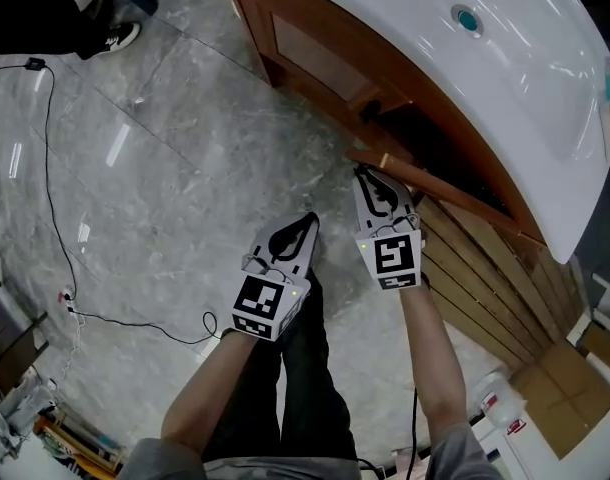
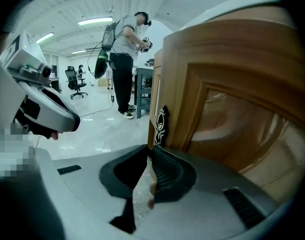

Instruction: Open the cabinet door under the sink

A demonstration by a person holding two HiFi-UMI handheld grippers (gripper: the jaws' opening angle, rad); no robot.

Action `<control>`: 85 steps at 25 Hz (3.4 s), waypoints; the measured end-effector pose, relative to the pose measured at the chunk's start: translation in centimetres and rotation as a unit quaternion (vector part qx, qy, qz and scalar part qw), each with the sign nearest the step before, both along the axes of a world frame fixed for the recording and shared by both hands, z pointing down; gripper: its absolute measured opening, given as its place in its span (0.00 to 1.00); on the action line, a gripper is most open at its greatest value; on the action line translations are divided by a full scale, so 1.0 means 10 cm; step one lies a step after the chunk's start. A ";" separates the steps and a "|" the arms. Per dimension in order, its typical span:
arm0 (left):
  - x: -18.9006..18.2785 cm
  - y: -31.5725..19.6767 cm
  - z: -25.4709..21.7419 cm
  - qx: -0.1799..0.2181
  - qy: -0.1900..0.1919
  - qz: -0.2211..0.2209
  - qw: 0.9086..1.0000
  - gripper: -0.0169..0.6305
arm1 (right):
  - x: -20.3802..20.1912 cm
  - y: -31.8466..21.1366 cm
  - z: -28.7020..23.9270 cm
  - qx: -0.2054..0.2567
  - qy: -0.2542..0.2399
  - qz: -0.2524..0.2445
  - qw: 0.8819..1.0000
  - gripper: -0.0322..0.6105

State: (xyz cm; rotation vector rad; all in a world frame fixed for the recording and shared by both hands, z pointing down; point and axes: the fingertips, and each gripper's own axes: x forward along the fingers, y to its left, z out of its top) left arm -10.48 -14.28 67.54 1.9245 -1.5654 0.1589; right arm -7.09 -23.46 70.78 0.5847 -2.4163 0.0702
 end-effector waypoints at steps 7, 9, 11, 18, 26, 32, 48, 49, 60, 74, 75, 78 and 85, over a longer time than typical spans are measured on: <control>0.07 0.42 -0.04 0.011 0.006 -0.001 1.000 0.04 | 0.11 0.36 0.01 -0.010 0.027 -0.024 0.999 0.11; 0.10 0.56 -0.05 0.013 0.007 0.002 1.000 0.04 | 0.14 0.44 0.02 -0.010 0.034 -0.030 0.999 0.11; 0.12 0.68 -0.04 0.013 0.007 0.001 1.000 0.04 | 0.15 0.49 0.02 -0.009 0.042 -0.039 0.998 0.11; 0.27 0.90 0.00 0.012 0.005 -0.017 1.000 0.04 | 0.26 0.70 0.02 0.003 0.070 -0.118 0.991 0.11; 0.45 1.10 0.04 0.014 -0.007 -0.087 0.996 0.04 | 0.38 0.97 0.03 0.020 0.077 -0.221 0.972 0.11; 0.70 1.28 0.12 0.012 -0.008 -0.144 0.989 0.04 | 0.69 1.35 0.06 0.022 0.079 -0.295 0.952 0.11; 1.61 1.44 0.10 0.013 -0.002 -0.152 0.988 0.04 | 1.59 1.88 0.05 0.015 0.115 -0.386 0.915 0.13; 1.65 1.44 0.09 0.012 -0.001 -0.150 0.989 0.04 | 1.64 1.89 0.06 0.012 0.117 -0.384 0.916 0.13; 2.05 1.53 -0.06 -0.002 0.001 -0.128 0.992 0.04 | 2.21 1.95 0.07 0.000 0.147 -0.365 0.919 0.16; 2.29 1.54 -0.32 -0.003 0.006 -0.085 0.996 0.04 | 2.38 1.93 -0.03 -0.015 0.118 -0.284 0.951 0.16; 2.27 1.53 -0.35 -0.002 0.005 -0.083 0.997 0.04 | 2.38 1.94 -0.06 -0.016 0.115 -0.278 0.954 0.16; 2.26 1.54 -0.49 -0.002 0.004 -0.072 0.997 0.04 | 2.38 1.97 -0.18 -0.021 0.102 -0.259 0.960 0.13; 2.27 1.66 -0.94 -0.005 -0.005 -0.052 0.999 0.04 | 2.41 2.05 -0.61 -0.035 0.084 -0.218 0.972 0.08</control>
